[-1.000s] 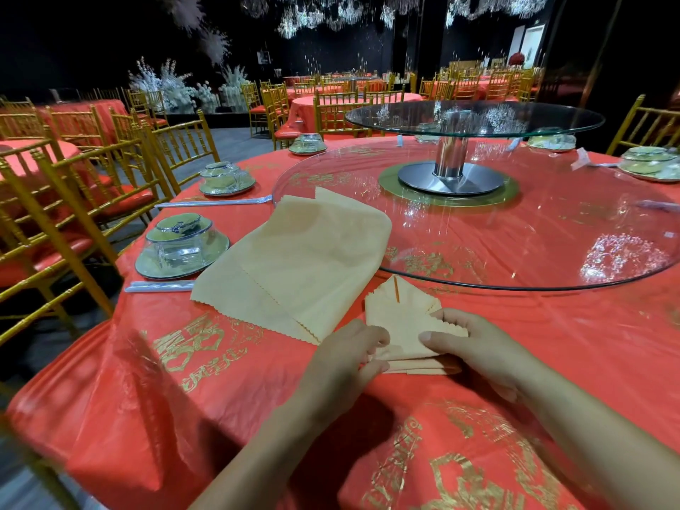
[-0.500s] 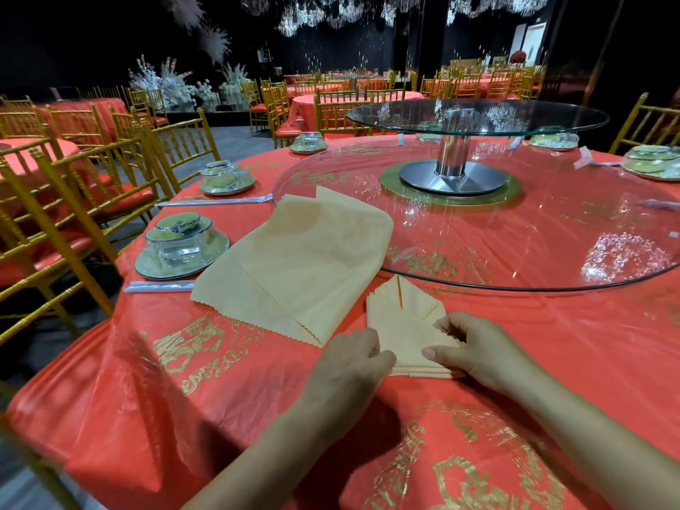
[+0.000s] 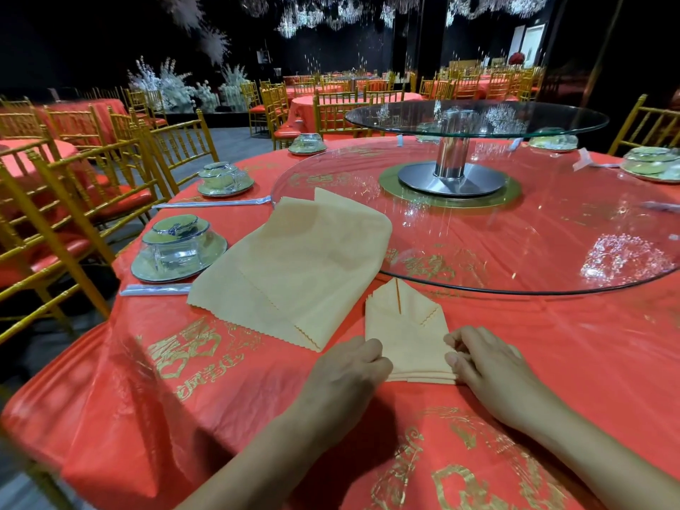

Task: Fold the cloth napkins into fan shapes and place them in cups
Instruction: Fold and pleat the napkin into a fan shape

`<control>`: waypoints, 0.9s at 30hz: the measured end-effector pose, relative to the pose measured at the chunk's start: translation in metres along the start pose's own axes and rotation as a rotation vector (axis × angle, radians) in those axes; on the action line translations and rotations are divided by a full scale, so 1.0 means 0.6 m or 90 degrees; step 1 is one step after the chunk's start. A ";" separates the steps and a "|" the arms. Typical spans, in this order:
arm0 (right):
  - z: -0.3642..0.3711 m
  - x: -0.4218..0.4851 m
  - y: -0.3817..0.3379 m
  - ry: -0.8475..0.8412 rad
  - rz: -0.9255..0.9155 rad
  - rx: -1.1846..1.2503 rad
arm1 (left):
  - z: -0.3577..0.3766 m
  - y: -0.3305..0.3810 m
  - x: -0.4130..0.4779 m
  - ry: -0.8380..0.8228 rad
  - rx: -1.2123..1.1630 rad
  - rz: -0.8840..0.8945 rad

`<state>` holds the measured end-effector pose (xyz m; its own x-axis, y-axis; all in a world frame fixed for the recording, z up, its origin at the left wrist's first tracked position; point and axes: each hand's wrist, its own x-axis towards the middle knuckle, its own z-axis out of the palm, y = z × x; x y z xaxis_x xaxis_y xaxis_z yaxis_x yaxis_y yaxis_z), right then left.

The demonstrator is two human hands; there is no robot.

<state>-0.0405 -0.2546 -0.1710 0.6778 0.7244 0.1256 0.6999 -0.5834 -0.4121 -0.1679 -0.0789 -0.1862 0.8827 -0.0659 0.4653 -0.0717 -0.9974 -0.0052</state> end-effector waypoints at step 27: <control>-0.030 0.064 0.004 -0.101 -0.143 0.007 | -0.008 -0.011 0.077 -0.162 -0.663 -0.291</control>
<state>-0.0089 -0.2347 -0.1508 0.4618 0.8840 0.0726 0.8253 -0.3983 -0.4003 -0.1292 -0.0751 -0.1604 0.9841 0.1722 0.0436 0.0355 -0.4314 0.9015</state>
